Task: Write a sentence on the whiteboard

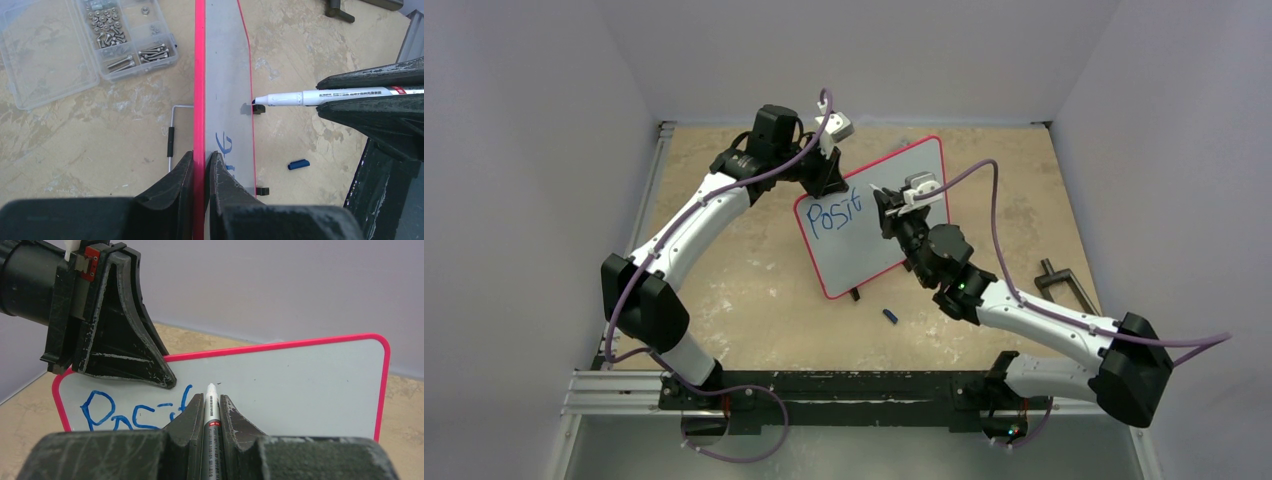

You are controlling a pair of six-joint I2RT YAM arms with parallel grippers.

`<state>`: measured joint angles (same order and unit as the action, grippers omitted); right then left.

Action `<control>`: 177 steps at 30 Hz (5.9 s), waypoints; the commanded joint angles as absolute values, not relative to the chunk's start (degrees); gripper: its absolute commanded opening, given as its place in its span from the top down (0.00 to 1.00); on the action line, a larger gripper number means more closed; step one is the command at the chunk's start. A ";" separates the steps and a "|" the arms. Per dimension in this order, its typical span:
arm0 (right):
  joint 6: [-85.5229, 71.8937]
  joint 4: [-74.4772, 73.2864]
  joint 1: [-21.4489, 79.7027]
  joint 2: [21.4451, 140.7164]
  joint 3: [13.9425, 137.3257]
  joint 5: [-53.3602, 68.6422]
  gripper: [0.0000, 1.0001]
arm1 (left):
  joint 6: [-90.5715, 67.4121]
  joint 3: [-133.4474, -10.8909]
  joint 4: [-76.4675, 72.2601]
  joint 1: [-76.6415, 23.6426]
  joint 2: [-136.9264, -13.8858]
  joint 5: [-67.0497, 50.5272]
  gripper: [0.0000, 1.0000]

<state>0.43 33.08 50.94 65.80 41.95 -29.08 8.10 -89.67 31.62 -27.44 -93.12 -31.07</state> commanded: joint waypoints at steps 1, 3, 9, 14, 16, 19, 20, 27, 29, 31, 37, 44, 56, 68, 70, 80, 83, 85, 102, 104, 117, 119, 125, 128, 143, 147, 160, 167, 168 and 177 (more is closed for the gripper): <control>0.44 36.35 50.65 65.91 42.01 -30.11 1.00 | 13.80 -88.49 38.40 -28.38 -94.83 -26.09 1.00; -1.25 36.17 50.64 66.07 42.10 -29.85 1.00 | 13.80 -88.45 38.36 -28.34 -94.88 -26.09 1.00; -1.75 36.16 50.63 66.81 41.84 -29.47 1.00 | 13.80 -88.51 38.38 -28.34 -94.94 -26.04 1.00; -1.76 36.52 50.63 67.77 41.78 -29.53 1.00 | 13.80 -88.51 38.34 -28.39 -95.01 -26.10 1.00; -1.64 36.77 50.63 68.20 41.88 -29.62 1.00 | 13.80 -88.49 38.41 -28.39 -95.02 -26.09 1.00; -1.66 36.89 50.49 69.26 42.01 -29.79 1.00 | 13.80 -88.51 38.49 -28.39 -95.01 -26.02 1.00; -1.72 36.94 50.41 69.52 42.01 -29.87 1.00 | 13.82 -88.48 38.47 -28.37 -95.01 -26.04 1.00; -2.17 36.64 50.01 71.63 41.56 -30.14 1.00 | 13.89 -88.49 38.43 -28.39 -95.01 -25.91 1.00; -2.45 36.47 50.01 71.95 41.17 -30.15 1.00 | 13.88 -88.46 38.44 -28.38 -95.00 -25.85 1.00; -2.90 35.96 50.01 72.10 40.77 -30.13 1.00 | 13.91 -88.50 38.46 -28.39 -95.01 -25.91 1.00; -4.78 34.56 50.01 70.84 38.83 -30.32 1.00 | 13.92 -88.51 38.43 -28.39 -94.98 -25.78 1.00; -7.60 32.51 50.01 69.60 35.62 -30.94 1.00 | 13.89 -88.51 38.50 -28.37 -94.77 -25.84 1.00; -8.82 28.13 50.06 63.51 37.64 -28.56 1.00 | 13.94 -88.45 38.51 -28.48 -94.75 -25.75 1.00; -5.55 29.17 50.02 64.27 43.59 -28.21 1.00 | 14.06 -88.46 38.51 -28.65 -94.61 -25.48 1.00; -5.30 29.66 50.01 65.17 44.51 -28.00 1.00 | 14.07 -88.48 38.54 -28.74 -94.62 -25.49 1.00; -3.99 32.17 50.04 69.39 47.74 -27.30 1.00 | 14.12 -88.50 38.54 -28.83 -94.75 -25.53 1.00; -3.71 32.85 50.01 70.31 48.26 -26.81 1.00 | 14.11 -88.45 38.62 -28.83 -94.77 -25.58 1.00; -3.47 33.26 50.01 70.97 48.78 -26.87 1.00 | 14.09 -88.48 38.64 -28.83 -94.75 -25.53 1.00; -0.41 32.50 49.92 73.12 47.79 -31.51 1.00 | 14.07 -88.49 38.64 -28.83 -94.76 -25.58 1.00; -0.43 32.32 49.84 73.00 47.61 -32.02 1.00 | 14.07 -88.45 38.65 -28.83 -94.83 -25.57 1.00; -2.50 31.82 49.83 67.54 46.78 -30.45 1.00 | 14.23 -88.46 38.62 -28.82 -94.59 -25.24 1.00; -2.40 31.76 49.83 66.96 46.60 -30.66 1.00 | 14.21 -88.44 38.64 -28.83 -94.49 -25.29 1.00; -1.17 33.37 49.83 66.27 44.73 -31.28 1.00 | 14.23 -88.33 38.50 -28.83 -94.87 -25.31 1.00; -0.61 33.76 49.70 66.51 44.24 -31.67 1.00 | 14.28 -88.37 38.61 -28.83 -95.15 -25.20 1.00; -0.92 35.04 48.36 68.23 43.77 -30.72 1.00 | 14.34 -88.41 38.76 -28.87 -95.36 -25.05 1.00; -0.99 35.49 48.25 69.07 43.98 -30.34 1.00 | 14.35 -88.40 38.72 -28.83 -95.29 -25.05 1.00; -1.58 36.22 47.38 71.28 43.36 -29.82 1.00 | 14.43 -88.42 38.71 -28.90 -95.27 -25.05 1.00; -1.49 36.26 46.79 71.39 41.37 -29.45 1.00 | 14.42 -88.40 38.73 -28.84 -95.28 -25.02 1.00; -1.57 36.22 46.76 71.37 41.12 -29.44 1.00 | 14.45 -88.39 38.73 -28.84 -95.27 -25.05 1.00; -2.80 36.04 46.41 70.54 37.85 -29.59 1.00 | 14.42 -88.41 38.74 -28.86 -95.20 -25.05 1.00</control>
<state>-1.65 35.31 46.87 71.18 39.46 -30.22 8.14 -89.69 31.64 -27.68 -93.10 -30.24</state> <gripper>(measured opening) 0.089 0.093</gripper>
